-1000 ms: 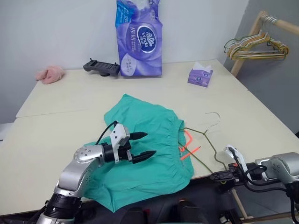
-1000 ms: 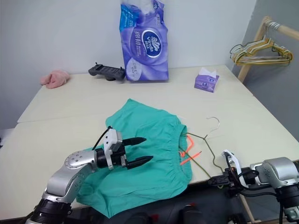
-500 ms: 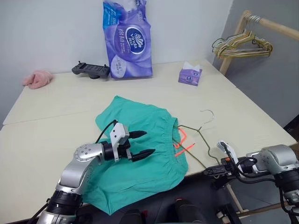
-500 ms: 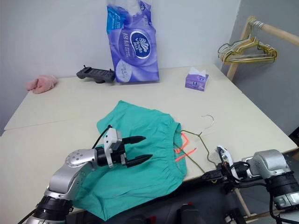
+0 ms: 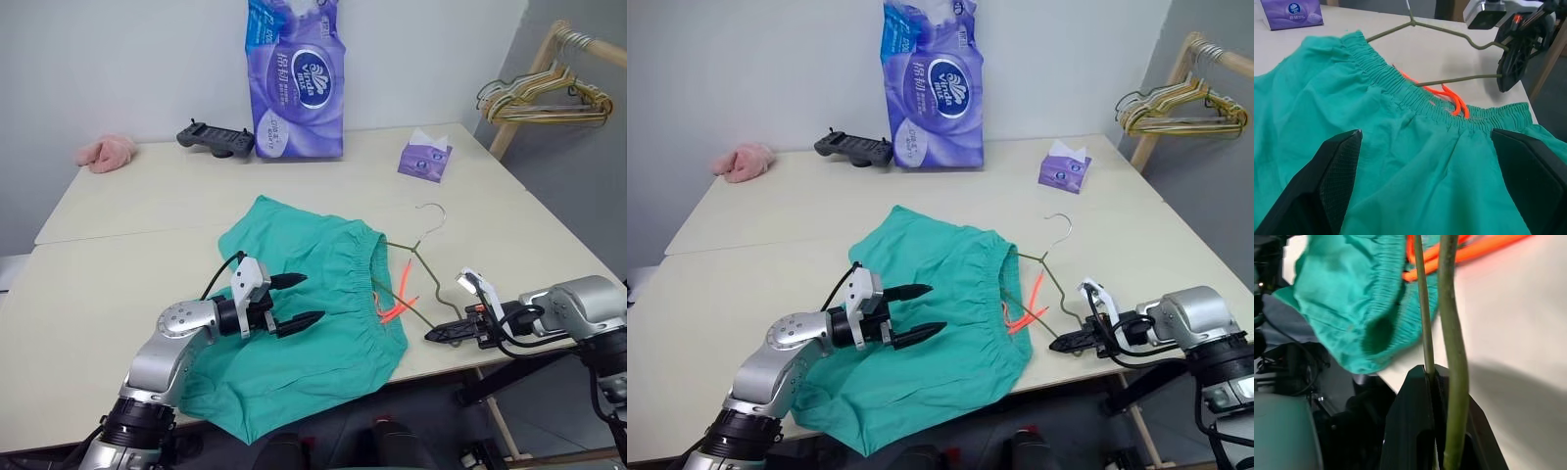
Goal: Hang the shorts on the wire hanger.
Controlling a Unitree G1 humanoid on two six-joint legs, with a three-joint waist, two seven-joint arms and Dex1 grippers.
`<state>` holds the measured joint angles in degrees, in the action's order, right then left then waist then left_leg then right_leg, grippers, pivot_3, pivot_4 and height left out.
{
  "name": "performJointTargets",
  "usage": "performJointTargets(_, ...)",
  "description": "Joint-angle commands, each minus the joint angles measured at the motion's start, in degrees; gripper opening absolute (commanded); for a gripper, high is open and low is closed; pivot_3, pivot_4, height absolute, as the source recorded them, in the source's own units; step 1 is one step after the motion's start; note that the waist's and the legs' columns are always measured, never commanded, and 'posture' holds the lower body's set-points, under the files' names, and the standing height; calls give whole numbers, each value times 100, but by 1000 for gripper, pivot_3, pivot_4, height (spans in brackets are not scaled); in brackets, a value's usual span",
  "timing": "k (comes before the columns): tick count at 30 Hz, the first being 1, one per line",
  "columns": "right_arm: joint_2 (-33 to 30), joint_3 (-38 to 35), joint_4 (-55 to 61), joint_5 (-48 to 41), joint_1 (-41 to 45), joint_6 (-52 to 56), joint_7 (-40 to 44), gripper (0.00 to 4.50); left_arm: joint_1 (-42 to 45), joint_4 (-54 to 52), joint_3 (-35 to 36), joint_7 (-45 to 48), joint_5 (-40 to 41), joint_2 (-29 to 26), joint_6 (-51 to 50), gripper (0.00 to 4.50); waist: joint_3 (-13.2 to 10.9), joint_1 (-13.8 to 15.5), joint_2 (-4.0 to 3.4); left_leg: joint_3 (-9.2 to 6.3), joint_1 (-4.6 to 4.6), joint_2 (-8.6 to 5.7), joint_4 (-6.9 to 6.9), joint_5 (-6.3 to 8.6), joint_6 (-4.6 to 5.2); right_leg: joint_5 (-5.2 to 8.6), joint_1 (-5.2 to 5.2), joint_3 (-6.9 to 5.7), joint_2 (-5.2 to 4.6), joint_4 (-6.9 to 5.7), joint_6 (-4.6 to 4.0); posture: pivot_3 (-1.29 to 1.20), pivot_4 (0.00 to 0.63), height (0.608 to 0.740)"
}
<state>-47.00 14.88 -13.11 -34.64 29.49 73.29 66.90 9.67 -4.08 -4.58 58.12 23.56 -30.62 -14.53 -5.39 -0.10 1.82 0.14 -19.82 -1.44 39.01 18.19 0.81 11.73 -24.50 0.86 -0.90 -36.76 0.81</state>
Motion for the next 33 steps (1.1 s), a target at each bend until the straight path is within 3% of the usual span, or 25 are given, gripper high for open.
performJointTargets(1, 184, -51, -381, 318, 382, -454, -155, 0, 74, -127, 60, 3, -7, 4, 87, 4467, 0, -6, 0, 1, 3, 0, 0, 0, 0, 0, 0, 0, 2, -3, 0, 32, 58, 740)
performJointTargets(9, 571, -322, -1414, 982, 1202, -1471, -500, 0, 387, 55, 155, 142, -9, -154, 55, 4467, 0, -1, -4, -8, 8, 8, 0, -2, -2, -2, 8, -1, 16, -11, -5, 35, 56, 740)
performJointTargets(16, 543, -316, -1098, 1579, 1586, -2499, -724, 0, 1963, 1192, 316, 422, -182, -483, 248, 4467, 0, 6, -4, -12, 4, 3, 1, -2, -2, -7, 5, -6, 12, -8, -12, 32, 50, 740)
performJointTargets(20, 518, -5, -732, 2503, 1854, -3727, -1175, 0, 3768, 2509, 391, 601, -475, -667, 634, 4467, 0, -1, -3, -12, -8, 2, 1, -2, -3, -20, -7, -7, 12, -8, -33, 25, 44, 740)
performJointTargets(26, 788, 100, -637, 3273, 1982, -4517, -1799, 0, 5634, 4384, 395, 496, -945, -539, 1298, 4467, 2, -26, -5, -2, -12, -1, -3, -2, -4, -21, -18, 0, 8, -10, -32, 27, 38, 740)
performJointTargets(33, 788, 193, -609, 4146, 2086, -5843, -2256, 0, 6323, 6118, -53, 1278, -1785, -550, 2426, 4467, 7, -38, -13, 0, -89, -4, -2, -13, -24, -24, -102, 3, 7, -26, -37, 10, 35, 740)
